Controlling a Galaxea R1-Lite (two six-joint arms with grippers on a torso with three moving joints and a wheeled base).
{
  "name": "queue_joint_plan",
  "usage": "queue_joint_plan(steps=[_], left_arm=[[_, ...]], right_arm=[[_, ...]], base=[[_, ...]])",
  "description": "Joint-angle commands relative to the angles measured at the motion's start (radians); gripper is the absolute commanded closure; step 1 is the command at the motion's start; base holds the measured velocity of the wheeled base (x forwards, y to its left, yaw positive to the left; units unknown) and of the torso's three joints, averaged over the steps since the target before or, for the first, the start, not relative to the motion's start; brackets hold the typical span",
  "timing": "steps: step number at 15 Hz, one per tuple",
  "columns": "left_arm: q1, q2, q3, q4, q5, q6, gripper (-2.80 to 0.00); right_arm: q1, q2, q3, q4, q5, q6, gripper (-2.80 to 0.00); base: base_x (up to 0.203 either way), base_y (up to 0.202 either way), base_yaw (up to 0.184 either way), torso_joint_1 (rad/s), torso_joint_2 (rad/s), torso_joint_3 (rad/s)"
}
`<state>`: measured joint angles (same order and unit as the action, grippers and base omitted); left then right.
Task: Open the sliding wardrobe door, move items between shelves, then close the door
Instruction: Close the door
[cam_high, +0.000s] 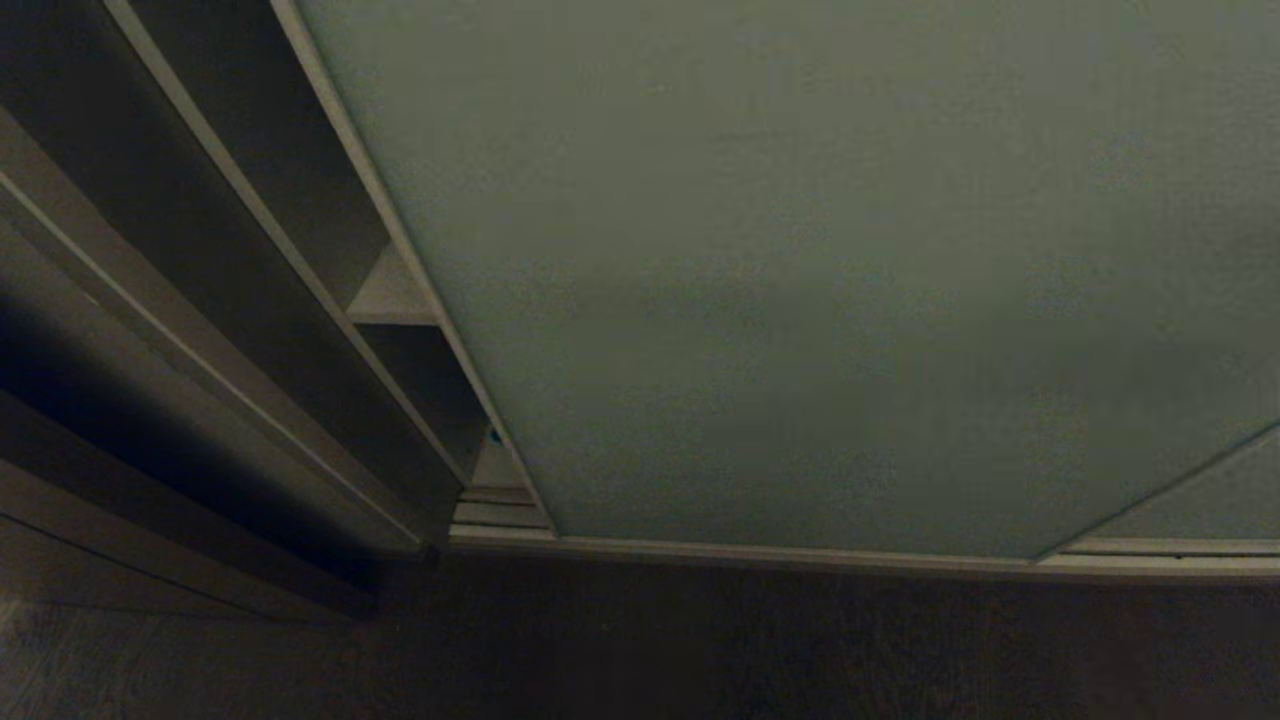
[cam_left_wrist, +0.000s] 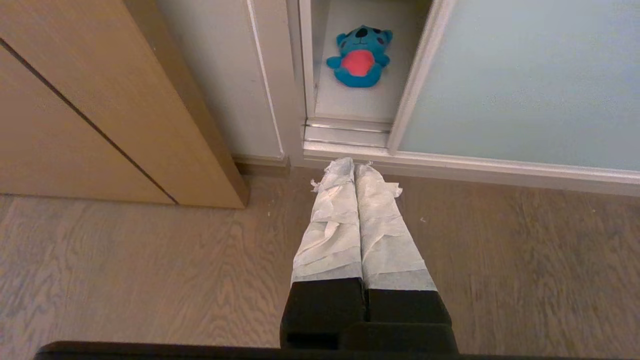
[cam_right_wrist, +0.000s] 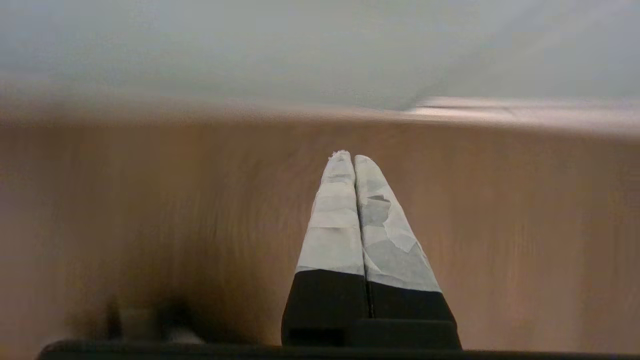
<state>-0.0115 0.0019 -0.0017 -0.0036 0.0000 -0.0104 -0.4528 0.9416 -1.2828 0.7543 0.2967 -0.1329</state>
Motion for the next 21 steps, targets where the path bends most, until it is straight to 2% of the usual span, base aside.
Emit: queue_joint_plan(steps=[1,2,4,7,8,12,14,16,18,21], left_arm=[[0.001,0.001,0.000,0.001,0.000,0.000,0.00],[0.001,0.001,0.000,0.001,0.000,0.000,0.00],[0.001,0.001,0.000,-0.001,0.000,0.000,0.00],[0.000,0.001,0.000,0.000,0.000,0.000,0.00],[-0.001,0.001,0.000,0.000,0.000,0.000,0.00],[0.000,0.001,0.000,0.001,0.000,0.000,0.00],[0.000,0.001,0.000,0.000,0.000,0.000,0.00],[0.000,0.001,0.000,0.000,0.000,0.000,0.00],[0.000,0.001,0.000,0.000,0.000,0.000,0.00],[-0.001,0.001,0.000,0.001,0.000,0.000,0.00]], right_arm=[[-0.207,0.049,0.040,-0.216,0.004,0.155,0.00],[-0.277,0.086,0.041,-0.309,-0.008,0.204,0.00],[-0.414,0.158,0.030,-0.458,-0.043,0.244,0.00],[-0.586,0.228,-0.004,-0.590,-0.061,0.252,0.00],[-0.612,0.254,-0.021,-0.625,-0.062,0.250,0.00],[-0.579,0.396,-0.144,-0.710,-0.050,0.282,0.00],[-0.501,0.481,-0.241,-0.755,-0.025,0.372,0.00],[-0.462,0.551,-0.316,-0.827,0.019,0.429,0.00],[-0.432,0.598,-0.375,-0.861,0.061,0.439,0.00],[-0.417,0.624,-0.427,-0.863,0.067,0.443,0.00]], base=[[0.000,0.000,0.000,0.000,0.00,0.000],[0.000,0.000,0.000,0.000,0.00,0.000],[0.000,0.000,0.000,0.000,0.00,0.000],[0.000,0.000,0.000,0.000,0.00,0.000],[0.000,0.000,0.000,0.000,0.00,0.000],[0.000,0.000,0.000,0.000,0.00,0.000],[0.000,0.000,0.000,0.000,0.00,0.000],[0.000,0.000,0.000,0.000,0.00,0.000],[0.000,0.000,0.000,0.000,0.00,0.000],[0.000,0.000,0.000,0.000,0.00,0.000]])
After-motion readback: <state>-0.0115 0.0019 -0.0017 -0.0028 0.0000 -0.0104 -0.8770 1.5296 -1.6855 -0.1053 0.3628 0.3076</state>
